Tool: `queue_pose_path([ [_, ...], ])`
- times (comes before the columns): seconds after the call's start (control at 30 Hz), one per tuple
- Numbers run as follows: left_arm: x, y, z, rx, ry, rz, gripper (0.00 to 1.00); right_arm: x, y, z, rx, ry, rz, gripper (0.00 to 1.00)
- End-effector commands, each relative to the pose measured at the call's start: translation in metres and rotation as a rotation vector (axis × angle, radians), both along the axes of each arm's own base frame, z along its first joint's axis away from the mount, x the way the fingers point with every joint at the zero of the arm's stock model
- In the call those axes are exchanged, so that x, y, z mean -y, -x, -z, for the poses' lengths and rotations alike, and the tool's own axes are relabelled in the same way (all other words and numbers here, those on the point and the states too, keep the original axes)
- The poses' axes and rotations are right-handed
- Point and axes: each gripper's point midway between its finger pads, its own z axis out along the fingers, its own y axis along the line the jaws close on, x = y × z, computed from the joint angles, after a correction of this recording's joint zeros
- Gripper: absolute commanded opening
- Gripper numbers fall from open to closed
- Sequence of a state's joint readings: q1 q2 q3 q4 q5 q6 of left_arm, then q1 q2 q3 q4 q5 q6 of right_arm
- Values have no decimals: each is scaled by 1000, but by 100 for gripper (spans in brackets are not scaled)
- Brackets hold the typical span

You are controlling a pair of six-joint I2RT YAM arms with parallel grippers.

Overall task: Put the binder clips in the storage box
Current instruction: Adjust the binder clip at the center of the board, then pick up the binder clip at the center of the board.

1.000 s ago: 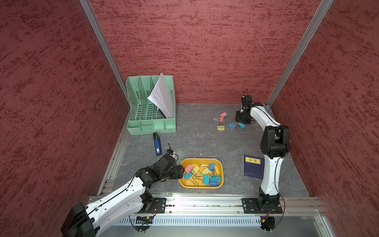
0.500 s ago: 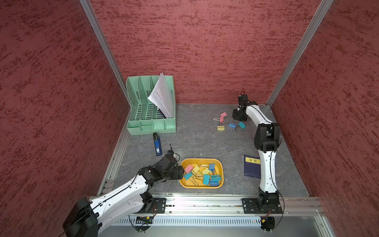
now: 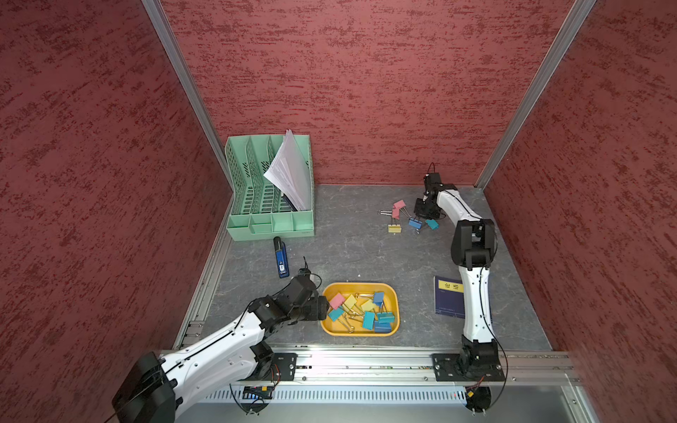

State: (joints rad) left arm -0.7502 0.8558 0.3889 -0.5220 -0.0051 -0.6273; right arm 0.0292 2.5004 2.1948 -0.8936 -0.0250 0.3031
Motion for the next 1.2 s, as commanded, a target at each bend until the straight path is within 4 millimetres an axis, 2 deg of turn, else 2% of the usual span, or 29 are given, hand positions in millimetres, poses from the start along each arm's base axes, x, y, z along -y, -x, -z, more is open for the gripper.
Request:
queue_pose_path([
  [0.0,1,-4,-4,23,4,-1,84,4,22,2,-54,-8,34,19],
  [0.17,2,-4,-4,23,4,1,84,-3,68,-4,-100,-68,73,19],
  [0.33,2,-4,-6,31,11,4,84,4,115,-10,-112,-41,90,22],
  [0.43,3,-4,-7,35,16,9,84,9,132,-15,-103,-21,91,26],
  [0.47,3,-3,-7,35,16,10,84,6,132,-20,-74,-38,78,30],
  [0.53,3,-3,-8,41,20,10,84,-2,128,-36,-9,-77,54,46],
  [0.63,3,-3,-9,43,24,11,85,0,126,-60,44,-67,51,61],
  [0.77,3,-3,-10,46,25,12,84,15,121,-78,73,3,60,73],
  [0.87,3,-2,-10,47,27,12,84,32,111,-76,44,78,72,75],
  [1.0,3,-3,-9,47,26,11,85,49,97,-63,-8,145,94,77],
  [1.17,2,-3,-9,46,25,8,85,60,86,-44,-50,157,127,80],
])
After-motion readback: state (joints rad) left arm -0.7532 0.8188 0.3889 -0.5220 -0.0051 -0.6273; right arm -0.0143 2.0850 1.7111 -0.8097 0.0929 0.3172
